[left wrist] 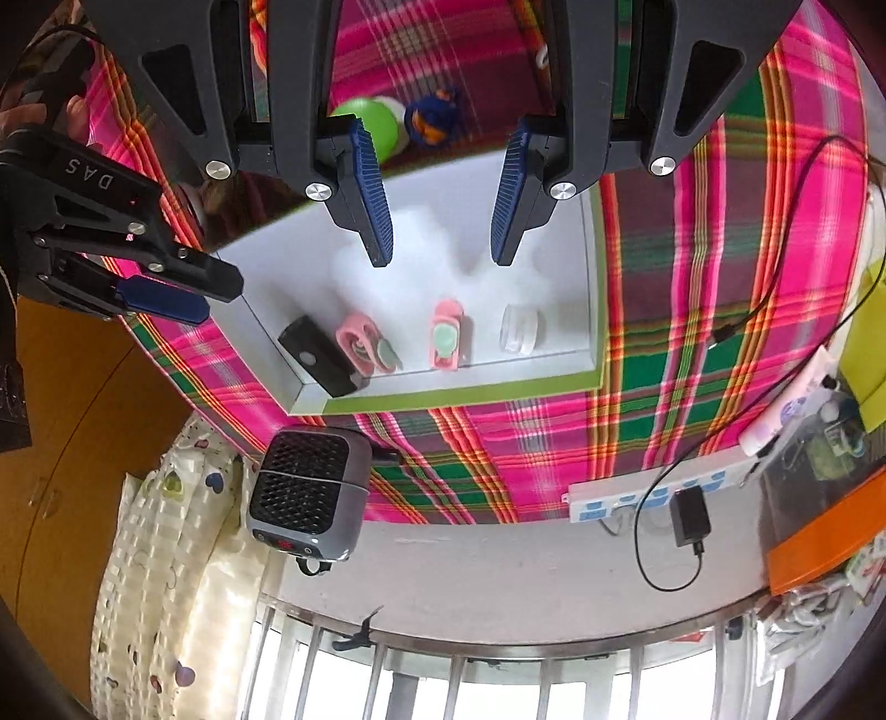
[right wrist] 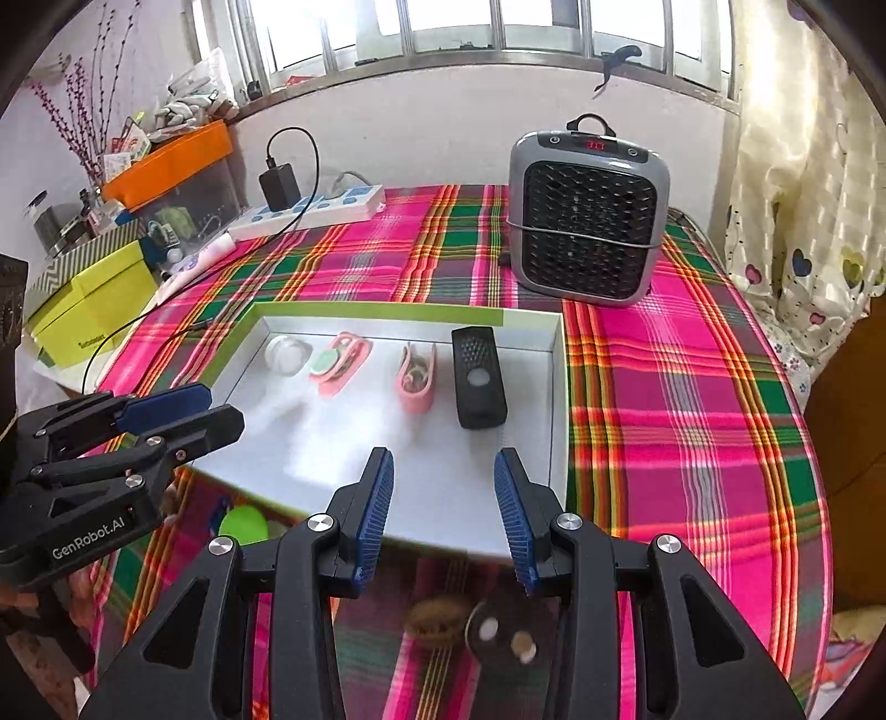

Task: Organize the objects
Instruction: 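Withdraw both tools from the box toward the remaining items on the cloth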

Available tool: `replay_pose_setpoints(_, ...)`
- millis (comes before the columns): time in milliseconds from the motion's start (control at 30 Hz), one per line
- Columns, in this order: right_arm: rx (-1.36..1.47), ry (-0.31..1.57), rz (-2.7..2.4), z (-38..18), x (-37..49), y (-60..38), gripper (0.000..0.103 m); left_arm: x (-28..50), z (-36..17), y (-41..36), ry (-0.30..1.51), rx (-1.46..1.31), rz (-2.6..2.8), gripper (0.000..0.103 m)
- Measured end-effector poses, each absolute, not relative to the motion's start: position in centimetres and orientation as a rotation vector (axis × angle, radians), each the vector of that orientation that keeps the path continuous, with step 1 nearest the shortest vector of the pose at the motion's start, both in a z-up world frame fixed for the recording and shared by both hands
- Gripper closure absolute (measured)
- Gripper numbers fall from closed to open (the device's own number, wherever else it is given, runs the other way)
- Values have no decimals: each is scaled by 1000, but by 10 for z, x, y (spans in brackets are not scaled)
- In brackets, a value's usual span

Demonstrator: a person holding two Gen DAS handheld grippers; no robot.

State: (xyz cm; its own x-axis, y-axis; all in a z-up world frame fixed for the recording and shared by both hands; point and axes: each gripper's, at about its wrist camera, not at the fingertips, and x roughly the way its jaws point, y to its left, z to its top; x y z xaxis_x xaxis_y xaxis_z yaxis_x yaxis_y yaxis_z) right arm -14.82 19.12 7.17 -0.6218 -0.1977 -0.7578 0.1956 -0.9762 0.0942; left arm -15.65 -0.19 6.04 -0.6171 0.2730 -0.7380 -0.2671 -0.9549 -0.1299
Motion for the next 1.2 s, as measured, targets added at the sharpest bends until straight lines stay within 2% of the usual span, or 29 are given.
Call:
replay_pose_setpoints(667,1089,23,-2726,69,-76,204,64,-86,34,-58,-122,-1167,2685,65)
replay_pose_setpoints(1200,1125,-9,-2751,52,-60,229,64,-99,13,-65,-120,-1236,2676,65)
